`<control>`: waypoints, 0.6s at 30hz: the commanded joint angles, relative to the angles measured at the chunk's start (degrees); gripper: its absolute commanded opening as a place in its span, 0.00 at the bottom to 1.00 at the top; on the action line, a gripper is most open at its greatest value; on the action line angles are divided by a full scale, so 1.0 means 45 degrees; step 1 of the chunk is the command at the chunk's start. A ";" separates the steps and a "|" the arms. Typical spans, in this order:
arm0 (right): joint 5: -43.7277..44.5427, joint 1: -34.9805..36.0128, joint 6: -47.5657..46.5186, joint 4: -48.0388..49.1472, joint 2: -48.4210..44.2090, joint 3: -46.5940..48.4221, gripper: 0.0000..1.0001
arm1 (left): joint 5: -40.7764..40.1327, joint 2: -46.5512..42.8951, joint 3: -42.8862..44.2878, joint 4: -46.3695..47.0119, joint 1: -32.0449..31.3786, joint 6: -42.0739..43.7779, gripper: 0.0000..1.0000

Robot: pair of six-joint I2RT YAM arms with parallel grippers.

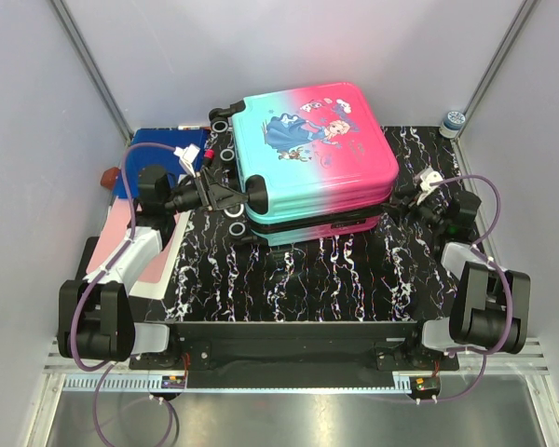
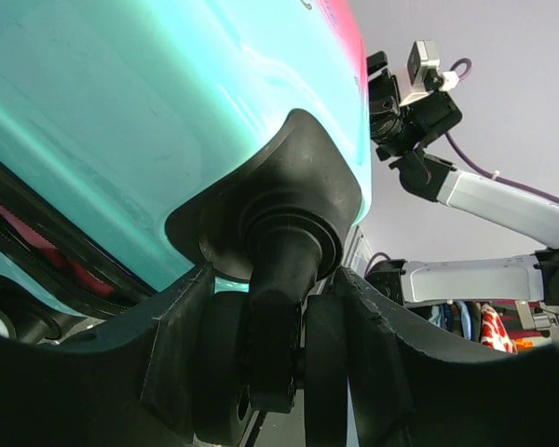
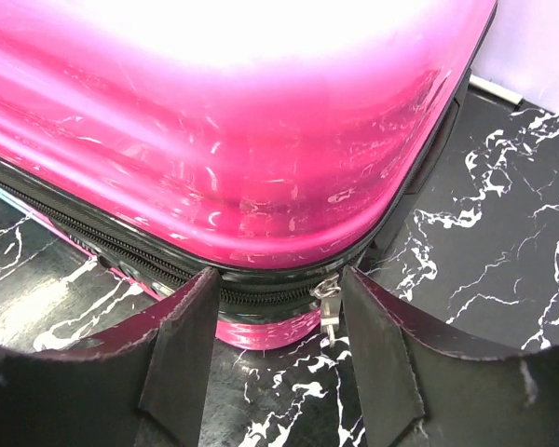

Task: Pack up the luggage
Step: Zip the luggage at the corner of the board.

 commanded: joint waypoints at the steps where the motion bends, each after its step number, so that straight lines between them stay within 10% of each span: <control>1: 0.0396 0.0006 -0.0537 0.1808 0.0164 0.0855 0.62 | -0.0132 -0.0329 0.0378 0.0462 0.0071 0.0384 0.00; 6: 0.2114 -0.0540 -0.0737 0.2019 0.0320 0.0388 0.65 | -0.0249 -0.0368 0.0456 0.0210 0.0071 0.0560 0.00; 12: 0.2872 -0.2162 0.4665 0.4368 0.0730 0.0248 0.85 | -0.0269 -0.0446 0.0457 0.0111 0.0130 0.0580 0.00; 18: 0.4322 -0.2143 0.8811 -0.3090 0.0653 0.3998 0.73 | -0.0269 -0.0368 0.0456 0.0130 0.0130 0.0521 0.00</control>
